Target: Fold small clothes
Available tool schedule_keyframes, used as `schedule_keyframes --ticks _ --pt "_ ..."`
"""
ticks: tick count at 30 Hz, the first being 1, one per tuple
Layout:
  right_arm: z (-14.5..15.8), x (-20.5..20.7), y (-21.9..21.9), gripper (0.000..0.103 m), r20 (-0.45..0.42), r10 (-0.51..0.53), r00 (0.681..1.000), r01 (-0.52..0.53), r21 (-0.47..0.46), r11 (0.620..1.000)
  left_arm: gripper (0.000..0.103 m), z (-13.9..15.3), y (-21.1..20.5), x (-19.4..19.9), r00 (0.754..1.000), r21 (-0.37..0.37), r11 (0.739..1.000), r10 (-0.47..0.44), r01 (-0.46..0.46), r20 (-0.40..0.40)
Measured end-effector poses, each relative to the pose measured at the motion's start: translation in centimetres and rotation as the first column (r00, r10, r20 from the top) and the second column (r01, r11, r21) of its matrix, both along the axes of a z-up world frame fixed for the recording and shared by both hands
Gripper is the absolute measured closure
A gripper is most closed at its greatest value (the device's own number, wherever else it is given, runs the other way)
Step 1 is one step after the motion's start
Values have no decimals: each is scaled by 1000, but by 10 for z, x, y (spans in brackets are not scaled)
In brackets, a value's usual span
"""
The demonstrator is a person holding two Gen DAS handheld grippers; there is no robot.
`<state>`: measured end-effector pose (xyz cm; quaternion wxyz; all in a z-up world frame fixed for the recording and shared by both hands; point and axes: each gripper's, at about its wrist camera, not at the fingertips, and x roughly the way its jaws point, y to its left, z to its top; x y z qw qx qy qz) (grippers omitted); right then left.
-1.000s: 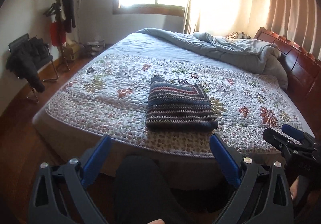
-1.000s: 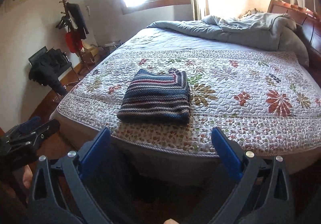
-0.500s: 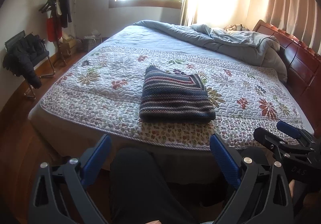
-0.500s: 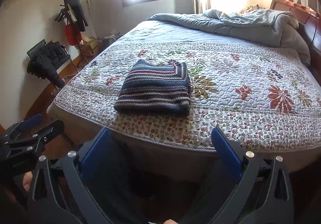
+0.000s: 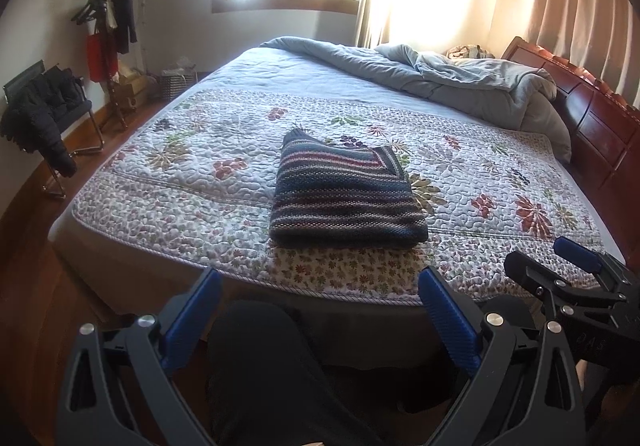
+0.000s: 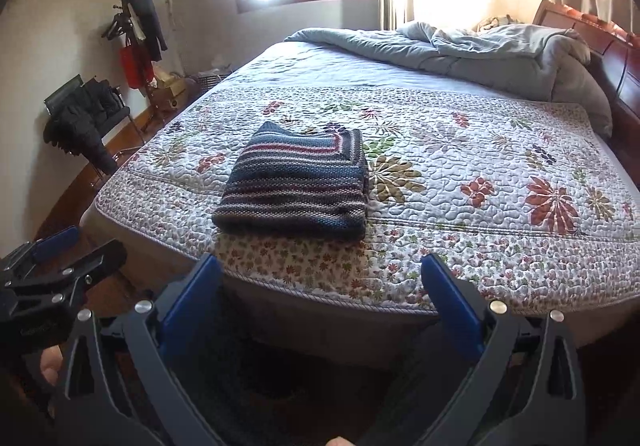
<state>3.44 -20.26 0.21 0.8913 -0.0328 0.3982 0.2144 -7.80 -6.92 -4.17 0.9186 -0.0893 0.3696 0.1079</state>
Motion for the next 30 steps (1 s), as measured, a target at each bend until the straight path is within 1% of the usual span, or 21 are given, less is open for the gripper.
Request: schedule_keyframes --ticks 6,9,17,30 --pt "-2 4 0 3 7 -6 1000 6 -25 1000 4 -4 -2 5 1000 -11 1000 -19 19 -7" --pt "-3 7 -1 3 2 -9 1000 9 -22 1000 4 -5 -1 8 999 -25 999 -28 28 -18" --pt "-5 13 1 3 -6 -5 1000 4 -22 1000 4 -4 -1 11 999 -16 1000 -24 24 -25" --pt "1 14 3 3 3 -1 1000 1 -13 1000 4 1 -4 13 999 -5 1000 -27 27 -24"
